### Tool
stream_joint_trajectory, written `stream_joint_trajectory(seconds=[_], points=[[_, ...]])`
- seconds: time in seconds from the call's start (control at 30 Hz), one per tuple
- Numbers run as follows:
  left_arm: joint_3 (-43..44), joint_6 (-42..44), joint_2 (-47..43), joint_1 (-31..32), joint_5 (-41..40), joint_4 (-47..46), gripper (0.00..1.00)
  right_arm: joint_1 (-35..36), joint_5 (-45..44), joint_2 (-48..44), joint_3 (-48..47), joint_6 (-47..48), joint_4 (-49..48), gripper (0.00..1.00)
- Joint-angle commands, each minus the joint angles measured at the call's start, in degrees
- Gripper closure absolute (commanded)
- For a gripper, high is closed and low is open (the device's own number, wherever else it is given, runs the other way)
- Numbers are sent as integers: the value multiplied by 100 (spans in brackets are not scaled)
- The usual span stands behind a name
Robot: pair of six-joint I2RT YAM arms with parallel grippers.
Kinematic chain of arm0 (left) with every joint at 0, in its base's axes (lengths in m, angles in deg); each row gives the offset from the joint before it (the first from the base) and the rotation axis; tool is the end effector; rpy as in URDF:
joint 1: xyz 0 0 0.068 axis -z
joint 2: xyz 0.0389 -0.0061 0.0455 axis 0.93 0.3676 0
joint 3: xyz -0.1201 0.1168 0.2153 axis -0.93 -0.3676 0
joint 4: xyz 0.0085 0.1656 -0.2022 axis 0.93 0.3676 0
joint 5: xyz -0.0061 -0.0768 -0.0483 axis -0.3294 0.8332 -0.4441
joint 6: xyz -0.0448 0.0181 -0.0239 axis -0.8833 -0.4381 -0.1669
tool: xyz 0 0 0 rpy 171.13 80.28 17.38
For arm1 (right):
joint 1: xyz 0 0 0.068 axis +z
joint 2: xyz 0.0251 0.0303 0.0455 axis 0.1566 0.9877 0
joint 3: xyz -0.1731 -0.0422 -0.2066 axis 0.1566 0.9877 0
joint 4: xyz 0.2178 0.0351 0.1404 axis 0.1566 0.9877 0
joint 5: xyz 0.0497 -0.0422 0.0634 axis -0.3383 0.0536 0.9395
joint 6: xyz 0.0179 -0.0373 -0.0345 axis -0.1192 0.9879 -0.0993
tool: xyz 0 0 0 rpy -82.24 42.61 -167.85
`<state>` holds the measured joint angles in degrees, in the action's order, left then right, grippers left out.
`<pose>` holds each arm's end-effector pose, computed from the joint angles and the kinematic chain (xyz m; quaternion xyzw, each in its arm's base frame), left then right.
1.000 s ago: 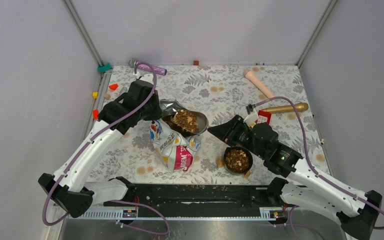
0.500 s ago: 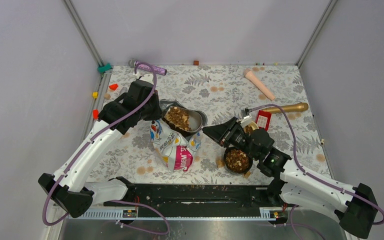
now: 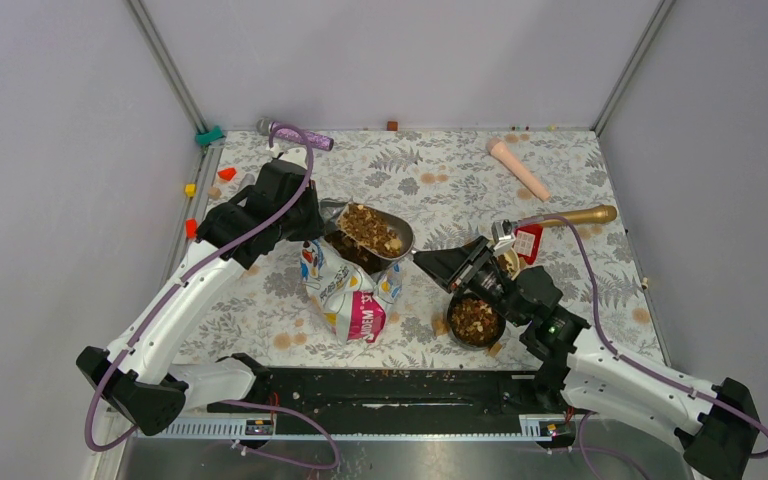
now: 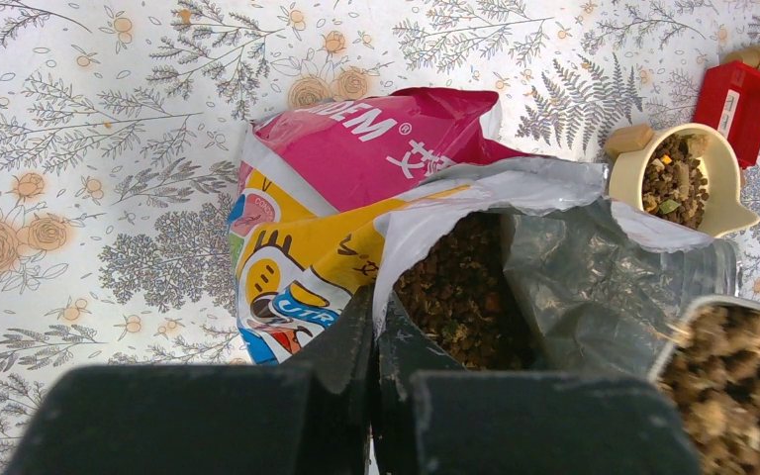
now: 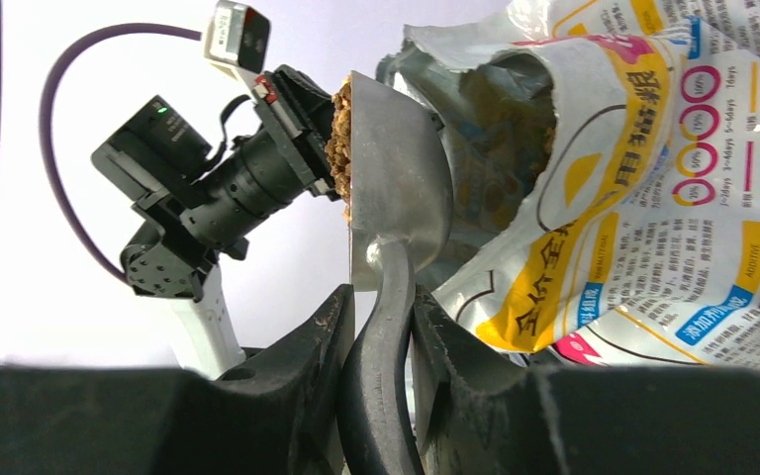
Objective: Serve the pet food
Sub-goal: Collect the pet food from the pet food bag.
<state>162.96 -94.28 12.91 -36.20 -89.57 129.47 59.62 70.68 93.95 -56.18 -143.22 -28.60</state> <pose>0.1985 -0.1176 0.3830 -0.0143 0.9141 -0.1330 0.3828 0.1184 0.1416 0.2950 0.1608 0.6165 0.6850 0.3533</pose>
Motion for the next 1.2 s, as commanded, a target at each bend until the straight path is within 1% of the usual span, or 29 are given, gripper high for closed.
stream_joint_trajectory(seconds=[0.0,0.27,0.4,0.6,0.77,0.97,1.07,1.17], points=[[106,91,-58,-25,-57,-60,100,10,-108,-139,-75,-121,-746,100],[102,95,-83,-26,-60,-63,100,10,-192,-299,-46,-117,-637,100],[102,94,-75,-24,-50,-59,100,10,-205,-463,-59,-66,-437,100],[106,94,-47,-26,-52,-62,100,10,-298,-728,48,-128,-421,100],[106,91,-41,-30,-50,-60,100,10,-399,-1017,33,-47,-136,100],[103,97,-63,-30,-43,-59,100,10,-684,-1537,5,139,624,100],[106,89,-62,-26,-57,-63,100,6,-808,-1792,99,147,762,100],[107,97,-64,-25,-42,-61,100,10,-888,-2066,67,228,1184,100]])
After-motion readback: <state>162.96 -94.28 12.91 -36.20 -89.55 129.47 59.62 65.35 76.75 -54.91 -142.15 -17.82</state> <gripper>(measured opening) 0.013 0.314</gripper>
